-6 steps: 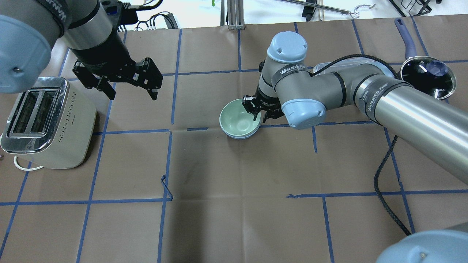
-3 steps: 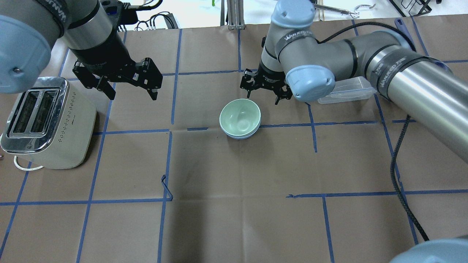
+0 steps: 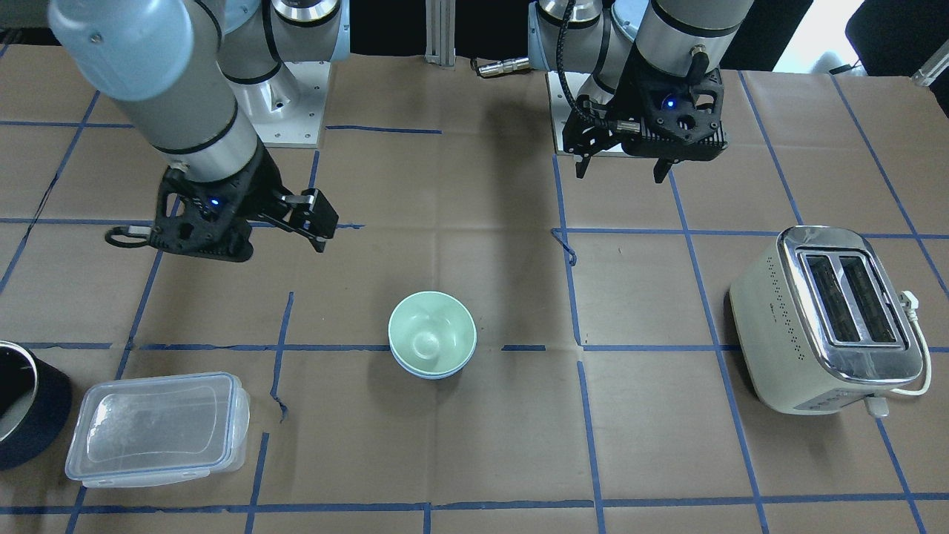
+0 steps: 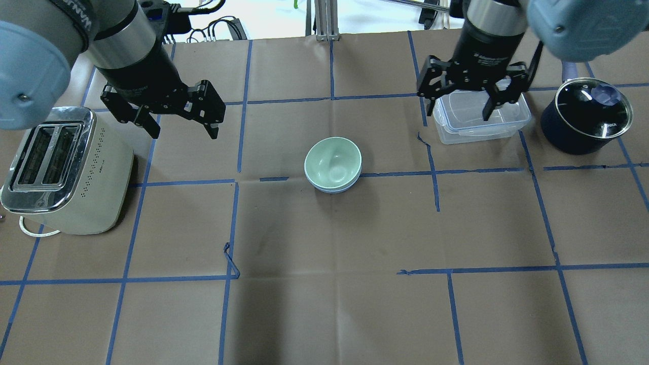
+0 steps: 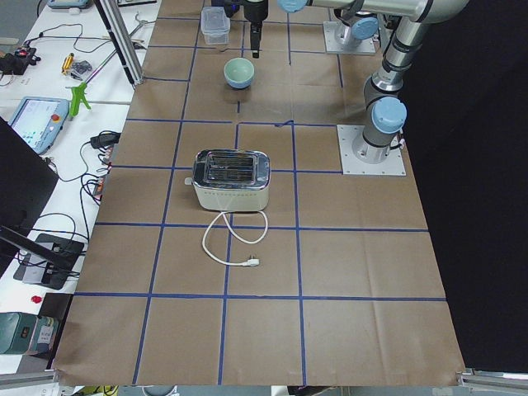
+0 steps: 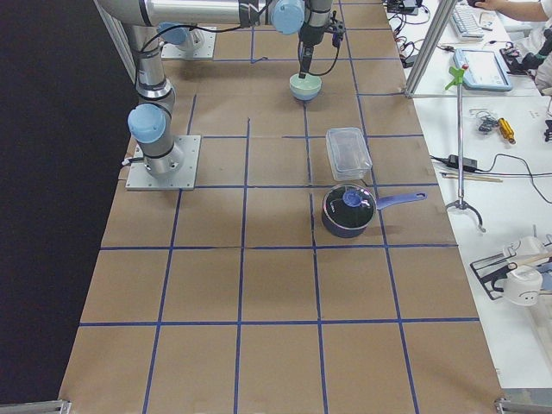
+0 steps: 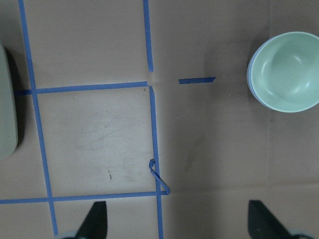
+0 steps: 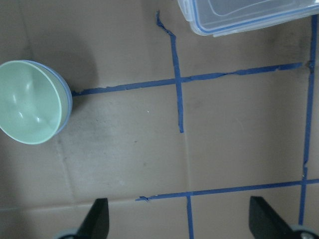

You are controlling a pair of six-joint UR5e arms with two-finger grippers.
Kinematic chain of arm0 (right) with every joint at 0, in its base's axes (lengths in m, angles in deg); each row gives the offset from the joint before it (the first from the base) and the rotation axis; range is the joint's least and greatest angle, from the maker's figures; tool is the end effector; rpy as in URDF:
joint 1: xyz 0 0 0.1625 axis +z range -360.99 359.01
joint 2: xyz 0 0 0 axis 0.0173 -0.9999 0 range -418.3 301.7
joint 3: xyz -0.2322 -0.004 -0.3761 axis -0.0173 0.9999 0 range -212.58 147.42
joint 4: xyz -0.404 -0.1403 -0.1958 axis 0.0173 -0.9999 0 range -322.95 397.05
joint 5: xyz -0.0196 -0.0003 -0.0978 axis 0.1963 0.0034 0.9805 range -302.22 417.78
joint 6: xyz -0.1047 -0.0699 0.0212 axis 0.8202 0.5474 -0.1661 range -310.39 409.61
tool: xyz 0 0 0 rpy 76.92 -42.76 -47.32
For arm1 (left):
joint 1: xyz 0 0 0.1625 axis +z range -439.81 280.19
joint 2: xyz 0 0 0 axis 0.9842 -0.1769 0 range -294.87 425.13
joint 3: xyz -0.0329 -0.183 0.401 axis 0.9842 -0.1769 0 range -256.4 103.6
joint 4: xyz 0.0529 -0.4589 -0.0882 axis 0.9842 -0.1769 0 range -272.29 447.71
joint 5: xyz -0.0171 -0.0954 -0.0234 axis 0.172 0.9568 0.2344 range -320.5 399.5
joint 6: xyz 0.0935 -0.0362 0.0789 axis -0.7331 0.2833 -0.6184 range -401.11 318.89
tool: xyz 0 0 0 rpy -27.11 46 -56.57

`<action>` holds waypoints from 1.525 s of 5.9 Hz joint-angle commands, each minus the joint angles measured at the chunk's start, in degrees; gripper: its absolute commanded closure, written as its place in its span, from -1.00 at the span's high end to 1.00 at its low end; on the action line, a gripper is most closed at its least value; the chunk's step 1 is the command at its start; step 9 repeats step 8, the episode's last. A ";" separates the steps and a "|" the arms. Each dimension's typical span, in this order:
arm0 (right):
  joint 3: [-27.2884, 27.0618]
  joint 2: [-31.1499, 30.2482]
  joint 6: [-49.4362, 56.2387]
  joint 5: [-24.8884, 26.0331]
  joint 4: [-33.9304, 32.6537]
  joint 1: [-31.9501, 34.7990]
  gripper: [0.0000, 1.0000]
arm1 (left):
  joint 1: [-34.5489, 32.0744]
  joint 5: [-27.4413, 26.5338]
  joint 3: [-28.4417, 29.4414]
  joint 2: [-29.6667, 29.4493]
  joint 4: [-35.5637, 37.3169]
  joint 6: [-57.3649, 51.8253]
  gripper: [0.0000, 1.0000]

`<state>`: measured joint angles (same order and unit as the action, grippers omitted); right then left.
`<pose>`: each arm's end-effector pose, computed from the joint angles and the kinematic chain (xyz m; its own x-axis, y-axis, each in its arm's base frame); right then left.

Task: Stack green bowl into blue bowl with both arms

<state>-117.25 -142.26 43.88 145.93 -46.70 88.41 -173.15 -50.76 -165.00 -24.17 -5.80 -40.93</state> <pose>0.1313 -0.5825 0.4577 -0.9934 0.1133 -0.0198 0.1100 0.9862 0.1240 -0.1640 -0.5332 0.4911 -0.9985 0.0552 -0.0046 0.0551 0.9982 0.0246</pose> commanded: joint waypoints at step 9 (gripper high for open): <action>-0.14 -2.53 -1.84 1.15 1.83 1.30 1.00 | -0.09 0.00 0.18 -0.08 0.09 -0.09 0.97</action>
